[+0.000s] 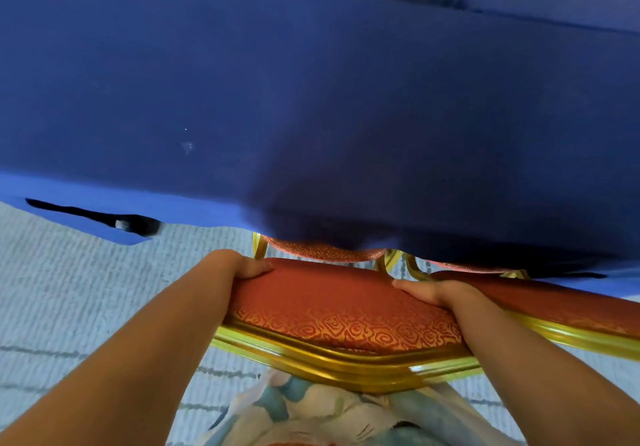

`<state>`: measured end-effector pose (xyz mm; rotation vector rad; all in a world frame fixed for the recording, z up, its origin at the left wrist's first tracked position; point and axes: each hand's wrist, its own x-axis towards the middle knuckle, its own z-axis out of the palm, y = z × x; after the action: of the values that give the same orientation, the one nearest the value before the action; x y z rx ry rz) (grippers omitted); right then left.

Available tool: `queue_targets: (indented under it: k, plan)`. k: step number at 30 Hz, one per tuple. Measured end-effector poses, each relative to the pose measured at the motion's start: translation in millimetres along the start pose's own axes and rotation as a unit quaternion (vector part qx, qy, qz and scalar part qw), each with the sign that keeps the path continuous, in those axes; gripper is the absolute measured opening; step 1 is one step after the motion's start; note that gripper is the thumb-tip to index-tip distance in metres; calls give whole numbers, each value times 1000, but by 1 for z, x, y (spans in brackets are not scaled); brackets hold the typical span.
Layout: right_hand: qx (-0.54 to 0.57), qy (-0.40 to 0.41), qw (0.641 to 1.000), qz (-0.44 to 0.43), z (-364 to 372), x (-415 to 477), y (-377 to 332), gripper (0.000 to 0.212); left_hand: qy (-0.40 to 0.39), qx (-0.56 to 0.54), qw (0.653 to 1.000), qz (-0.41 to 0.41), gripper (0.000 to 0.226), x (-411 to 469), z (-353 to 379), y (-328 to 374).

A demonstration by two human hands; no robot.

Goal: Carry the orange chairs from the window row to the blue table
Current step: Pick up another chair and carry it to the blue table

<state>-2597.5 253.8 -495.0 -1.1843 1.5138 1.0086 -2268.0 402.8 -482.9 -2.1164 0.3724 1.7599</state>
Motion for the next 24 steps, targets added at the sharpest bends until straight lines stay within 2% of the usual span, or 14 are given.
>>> queue_targets:
  k: [2, 7, 11, 15, 19, 24]
  plan:
    - [0, 3, 1000, 4, -8, 0, -5, 79, 5, 6, 1000, 5, 96, 6, -5, 6]
    - [0, -29, 1000, -3, -20, 9, -20, 69, 26, 39, 999, 5, 84, -1, -21, 19]
    - [-63, 15, 997, -32, -9, 5, -37, 70, 33, 71, 997, 20, 80, -8, -21, 10]
    - [-145, 80, 975, -146, 0, -23, -59, 49, 113, 64, 988, 83, 67, -28, -15, 0]
    - [-100, 129, 952, -259, 13, -49, -77, 32, 188, 35, 974, 122, 60, -48, -9, -9]
    - [-27, 216, 904, -367, 32, -101, -95, 34, 299, 23, 937, 177, 40, -80, 1, -26]
